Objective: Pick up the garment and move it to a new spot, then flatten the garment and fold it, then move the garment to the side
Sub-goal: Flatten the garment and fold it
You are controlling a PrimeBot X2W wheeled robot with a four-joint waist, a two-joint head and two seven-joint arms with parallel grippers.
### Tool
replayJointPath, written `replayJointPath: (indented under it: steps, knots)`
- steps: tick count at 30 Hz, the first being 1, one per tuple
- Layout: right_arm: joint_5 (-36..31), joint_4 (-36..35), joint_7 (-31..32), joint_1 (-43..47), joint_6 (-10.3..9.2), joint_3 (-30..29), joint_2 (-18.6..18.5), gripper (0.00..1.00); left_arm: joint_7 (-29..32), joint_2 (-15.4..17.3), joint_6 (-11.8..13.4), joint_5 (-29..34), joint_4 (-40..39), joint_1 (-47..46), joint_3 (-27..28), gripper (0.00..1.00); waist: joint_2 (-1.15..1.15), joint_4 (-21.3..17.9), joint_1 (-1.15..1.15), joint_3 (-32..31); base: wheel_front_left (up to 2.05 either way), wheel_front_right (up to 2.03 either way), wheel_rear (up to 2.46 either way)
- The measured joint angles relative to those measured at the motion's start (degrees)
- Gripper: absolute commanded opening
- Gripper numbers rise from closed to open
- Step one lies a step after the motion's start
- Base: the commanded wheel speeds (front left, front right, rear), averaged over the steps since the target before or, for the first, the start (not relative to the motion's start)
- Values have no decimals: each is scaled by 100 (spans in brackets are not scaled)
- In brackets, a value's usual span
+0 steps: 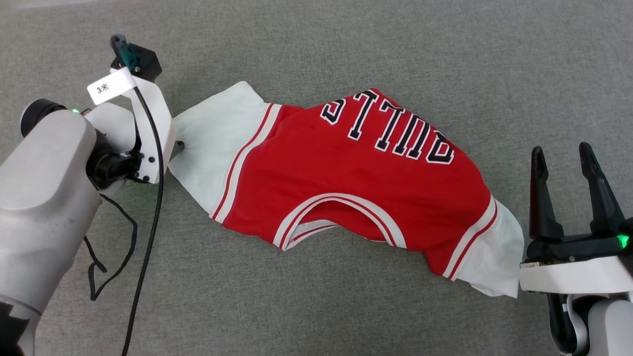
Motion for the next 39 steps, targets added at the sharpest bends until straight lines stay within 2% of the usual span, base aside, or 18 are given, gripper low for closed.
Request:
replayJointPath:
  steps: [2, 3, 4, 9, 13, 19, 24, 30, 35, 39]
  knots:
    - [26, 2, 0, -20, -1, -1, 0, 100, -7, 37, 0, -123, 7, -2, -59, 100, 0, -29, 0, 45, 0, 0, 0]
    - [26, 2, 0, -42, 0, 0, 1, 100, -14, 46, 0, -171, -1, -3, -112, 61, 0, -37, -1, 61, 0, 0, 0]
    - [26, 2, 0, -53, 0, -13, 0, 100, -51, 60, 1, -202, -14, -10, -166, 0, 0, -37, -1, 70, 0, 0, 0]
    - [22, 19, 0, -53, 0, -74, 1, 100, -445, 71, 1, -443, -126, 46, -330, 0, 0, 68, 0, 5, 0, 0, 0]
    - [8, 42, 0, -40, 0, -89, 1, 100, -1032, 114, 1, -573, -331, 159, -328, 0, 0, 187, 0, -158, 0, 0, 0]
    - [-43, 94, 0, 152, 0, -101, 2, 100, -1692, 561, 0, -827, -882, 567, -158, 0, 0, 429, 0, -494, 0, 0, 0]
    - [-80, 122, 0, 280, 0, -159, 2, 100, -1862, 992, 121, -1018, -1255, 1195, -20, 0, 0, 667, 0, -720, 0, 0, 0]
    - [-120, 141, 0, 302, 0, -170, 2, 100, -1895, 1319, 466, -1361, -1352, 2007, 93, 0, 0, 839, 0, -889, 0, 0, 0]
    - [-134, 172, 0, 321, 0, -134, 1, 100, -1960, 1360, 587, -1597, -970, 2563, 114, 0, 0, 775, 0, -916, 0, 0, 0]
    - [-170, 203, 0, 405, 0, -165, 1, 100, -2132, 1223, 586, -1696, -638, 2679, 135, 0, 0, 715, 0, -964, 0, 0, 0]
